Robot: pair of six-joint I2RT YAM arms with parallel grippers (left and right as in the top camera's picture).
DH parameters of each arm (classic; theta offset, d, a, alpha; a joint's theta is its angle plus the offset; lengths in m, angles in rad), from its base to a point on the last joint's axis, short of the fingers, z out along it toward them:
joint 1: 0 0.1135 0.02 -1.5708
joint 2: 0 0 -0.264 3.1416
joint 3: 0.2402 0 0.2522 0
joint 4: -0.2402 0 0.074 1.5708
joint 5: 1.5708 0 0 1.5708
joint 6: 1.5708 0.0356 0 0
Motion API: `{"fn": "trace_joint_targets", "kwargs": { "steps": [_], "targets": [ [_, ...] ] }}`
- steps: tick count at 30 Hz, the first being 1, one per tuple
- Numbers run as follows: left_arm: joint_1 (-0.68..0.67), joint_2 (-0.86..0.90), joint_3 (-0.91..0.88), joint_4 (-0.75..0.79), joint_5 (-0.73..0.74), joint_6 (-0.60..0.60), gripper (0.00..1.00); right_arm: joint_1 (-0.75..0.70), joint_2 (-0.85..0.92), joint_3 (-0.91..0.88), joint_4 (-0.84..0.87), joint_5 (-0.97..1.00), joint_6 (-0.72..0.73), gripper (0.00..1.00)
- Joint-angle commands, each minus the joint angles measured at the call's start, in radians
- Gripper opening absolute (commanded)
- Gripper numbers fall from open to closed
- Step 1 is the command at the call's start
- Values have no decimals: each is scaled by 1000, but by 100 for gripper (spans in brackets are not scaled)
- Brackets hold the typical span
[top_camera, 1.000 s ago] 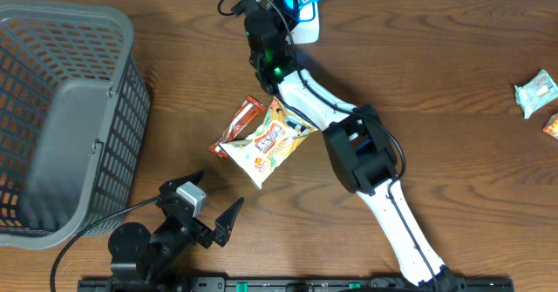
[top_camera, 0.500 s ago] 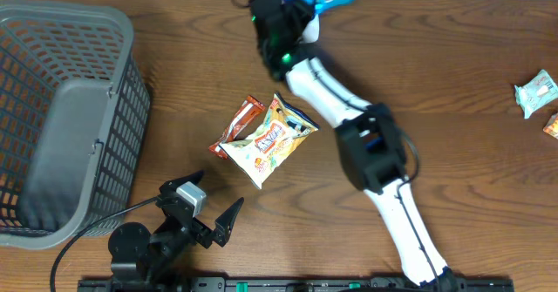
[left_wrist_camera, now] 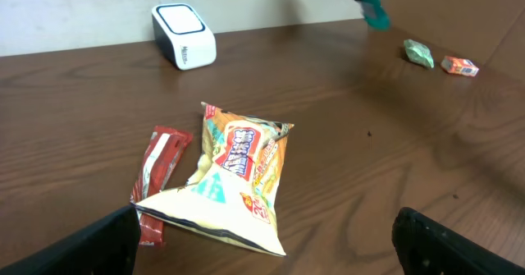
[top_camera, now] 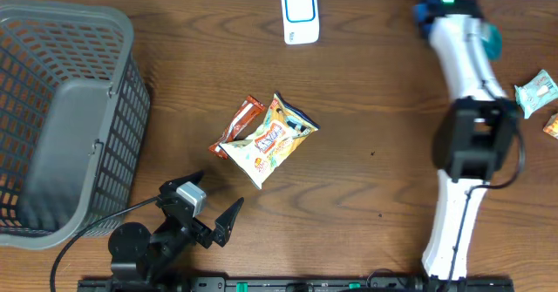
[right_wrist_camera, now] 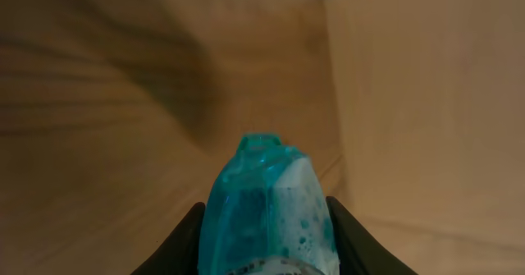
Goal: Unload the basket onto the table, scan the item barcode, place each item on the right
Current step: 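Carry the scanned bottle to the far right and release it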
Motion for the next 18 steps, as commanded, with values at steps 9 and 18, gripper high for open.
{"fn": "trace_joint_targets", "kwargs": {
  "steps": [9, 18],
  "targets": [
    [-3, -5, -1, 0, -1, 17, 98, -192, -16, -25, -51, -238, 183, 56],
    [-3, -5, -1, 0, -1, 17, 98, -182, -89, -14, -189, -314, 456, 99]
  ]
}}
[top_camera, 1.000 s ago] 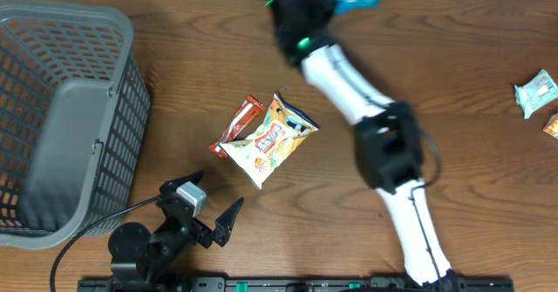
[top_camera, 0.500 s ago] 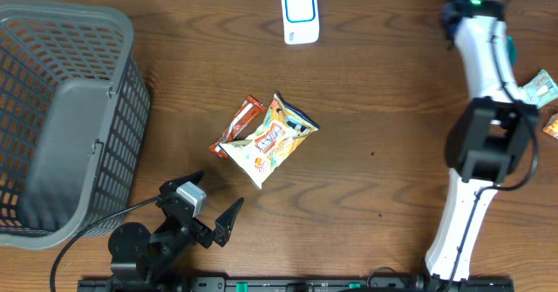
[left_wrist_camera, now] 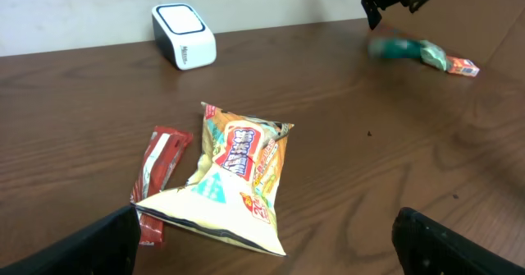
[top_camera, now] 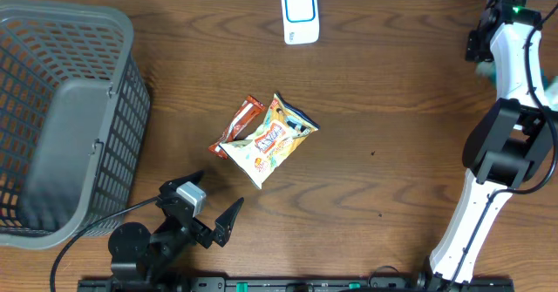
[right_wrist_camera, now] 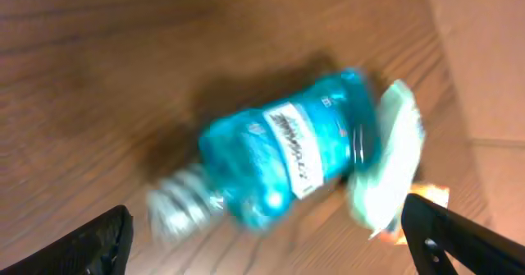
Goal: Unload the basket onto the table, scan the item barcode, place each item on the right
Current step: 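Carry the scanned bottle to the far right and release it, then move the right gripper over the yellow-white snack bag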
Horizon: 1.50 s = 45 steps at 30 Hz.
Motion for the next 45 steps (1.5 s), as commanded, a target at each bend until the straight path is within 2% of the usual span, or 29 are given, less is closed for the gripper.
{"fn": "trace_joint_targets", "kwargs": {
  "steps": [1, 5, 14, 19, 24, 26, 31, 37, 45],
  "targets": [
    [-3, -5, -1, 0, -1, 18, 98, 25, -108, 6, -35, -18, 154, 99],
    [-3, -5, -1, 0, -1, 18, 98, 55, -210, 6, -74, -74, 227, 99],
    [-3, -5, -1, 0, -1, 17, 98, 111, -431, 6, -186, -421, 473, 99],
    [-3, -5, -1, 0, -1, 18, 98, 130, -503, 6, -293, -546, 484, 99],
    [-3, -5, -1, 0, -1, 17, 98, 135, -550, 6, -445, -568, 481, 99],
    [-3, -5, -1, 0, -1, 17, 98, 136, -563, 6, -494, -601, 431, 99],
    [-3, -5, -1, 0, -1, 18, 98, 174, -567, 6, -610, -753, 195, 99],
    [-3, -5, -1, 0, -1, 18, 98, 292, -567, 6, -731, -774, 122, 99],
    [-3, -5, -1, 0, -1, 17, 98, 560, -567, -7, -740, -773, 63, 99]
  ]
}}
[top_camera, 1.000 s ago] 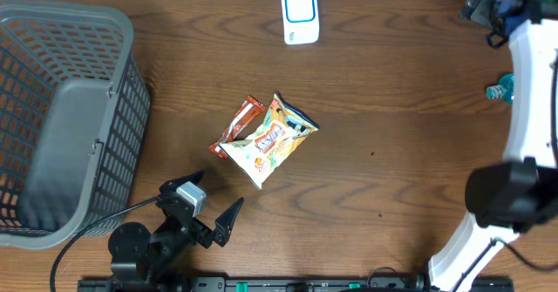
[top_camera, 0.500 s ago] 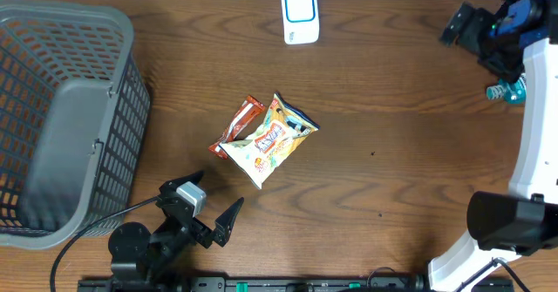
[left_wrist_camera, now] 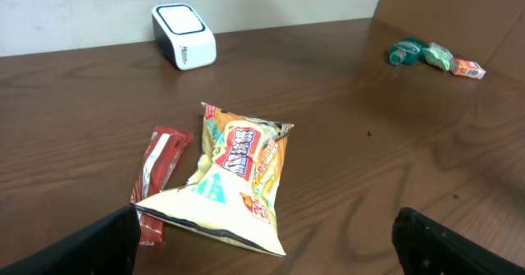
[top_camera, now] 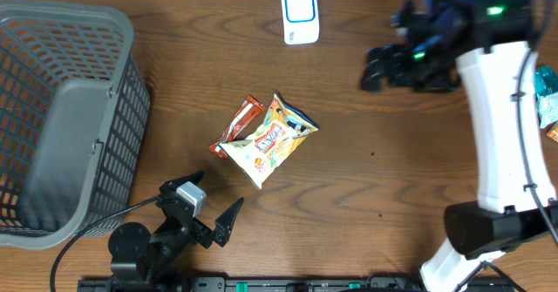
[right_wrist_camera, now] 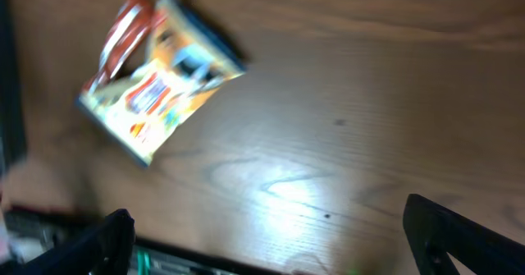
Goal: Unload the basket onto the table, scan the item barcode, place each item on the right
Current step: 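Move the right gripper over the yellow-white snack bag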
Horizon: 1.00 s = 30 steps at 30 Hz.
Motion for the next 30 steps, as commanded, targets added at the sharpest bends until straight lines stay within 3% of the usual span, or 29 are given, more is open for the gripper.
{"fn": "trace_joint_targets", "kwargs": {
  "steps": [1, 11, 18, 30],
  "targets": [
    [-3, -5, -1, 0, -1, 17, 98, 103, -23, -10, -5, -15, -51, 99],
    [-3, -5, -1, 0, -1, 17, 98, 312, -23, -54, -5, 71, -103, 99],
    [-3, -5, -1, 0, -1, 17, 98, 318, -23, -114, 89, 107, -103, 99],
    [-3, -6, -1, 0, -1, 17, 98, 319, -23, -376, 330, 103, -39, 99]
  ]
}}
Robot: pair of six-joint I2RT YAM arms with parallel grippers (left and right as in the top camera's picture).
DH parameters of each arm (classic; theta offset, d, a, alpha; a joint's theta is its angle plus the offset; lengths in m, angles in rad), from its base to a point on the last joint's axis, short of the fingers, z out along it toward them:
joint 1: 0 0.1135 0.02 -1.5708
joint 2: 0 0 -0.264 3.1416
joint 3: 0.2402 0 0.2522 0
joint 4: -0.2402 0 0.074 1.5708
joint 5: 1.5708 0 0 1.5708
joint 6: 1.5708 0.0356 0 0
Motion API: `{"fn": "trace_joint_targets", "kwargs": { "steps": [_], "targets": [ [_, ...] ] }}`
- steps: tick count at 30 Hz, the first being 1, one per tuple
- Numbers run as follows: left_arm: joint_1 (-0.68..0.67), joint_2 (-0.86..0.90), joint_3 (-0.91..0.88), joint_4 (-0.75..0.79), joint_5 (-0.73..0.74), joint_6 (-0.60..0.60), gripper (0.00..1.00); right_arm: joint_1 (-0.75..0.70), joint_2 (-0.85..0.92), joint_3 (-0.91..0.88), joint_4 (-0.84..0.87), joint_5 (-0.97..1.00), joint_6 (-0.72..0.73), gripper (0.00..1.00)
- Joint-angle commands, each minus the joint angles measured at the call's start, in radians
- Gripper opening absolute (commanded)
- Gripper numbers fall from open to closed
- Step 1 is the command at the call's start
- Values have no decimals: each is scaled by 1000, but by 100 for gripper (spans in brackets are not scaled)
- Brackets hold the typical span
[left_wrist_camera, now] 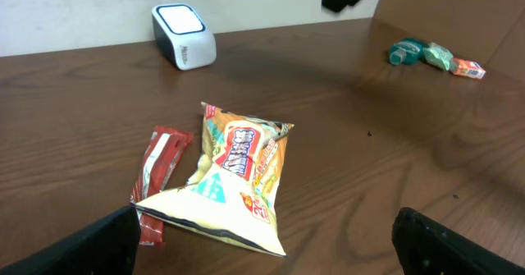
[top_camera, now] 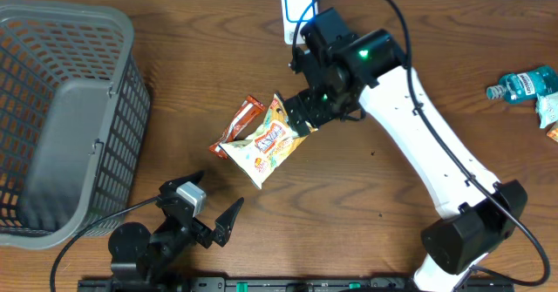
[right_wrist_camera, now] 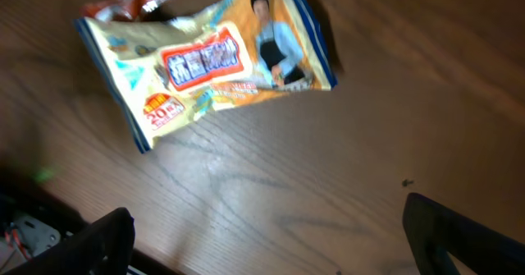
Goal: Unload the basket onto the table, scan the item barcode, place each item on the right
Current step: 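Move the right gripper over the yellow-white snack bag, then lower the right gripper and grasp the snack bag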
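Note:
A yellow-orange snack bag lies flat mid-table, partly over a red wrapper bar. The white-and-blue barcode scanner stands at the back edge. My right gripper hovers open over the bag's right end; in its wrist view the bag fills the upper left and both fingers are wide apart with only bare wood between them. My left gripper rests open near the front edge, facing the bag and the scanner.
A grey mesh basket takes up the left side. A teal bottle, a green packet and a small orange box lie at the far right edge.
My right arm has moved from the back right of the table to the middle, and its open gripper now hangs over the snack bag's right end. The left arm and all items stayed put.
My right gripper was shut on the teal bottle above the table's right back. Then it was open, with the bottle lying next to the green packet at the right edge. Later the arm was left of there, open, and now it is over the snack bag.

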Motion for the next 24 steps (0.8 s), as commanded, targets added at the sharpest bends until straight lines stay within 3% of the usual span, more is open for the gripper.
{"fn": "trace_joint_targets", "kwargs": {
  "steps": [1, 13, 18, 21, 24],
  "targets": [
    [-3, -5, -1, 0, -1, 17, 98, 3, -21, -80, 27, 8, 25, 99],
    [-3, -5, -1, 0, -1, 17, 98, 4, -21, -209, 223, -58, 77, 99],
    [-3, -5, -1, 0, -1, 17, 98, 13, -21, -298, 343, -210, 214, 99],
    [-3, -5, -1, 0, -1, 17, 98, 24, -21, -383, 461, -234, 399, 99],
    [-3, -5, -1, 0, -1, 17, 98, 24, -21, -463, 500, -236, 874, 99]
  ]
}}
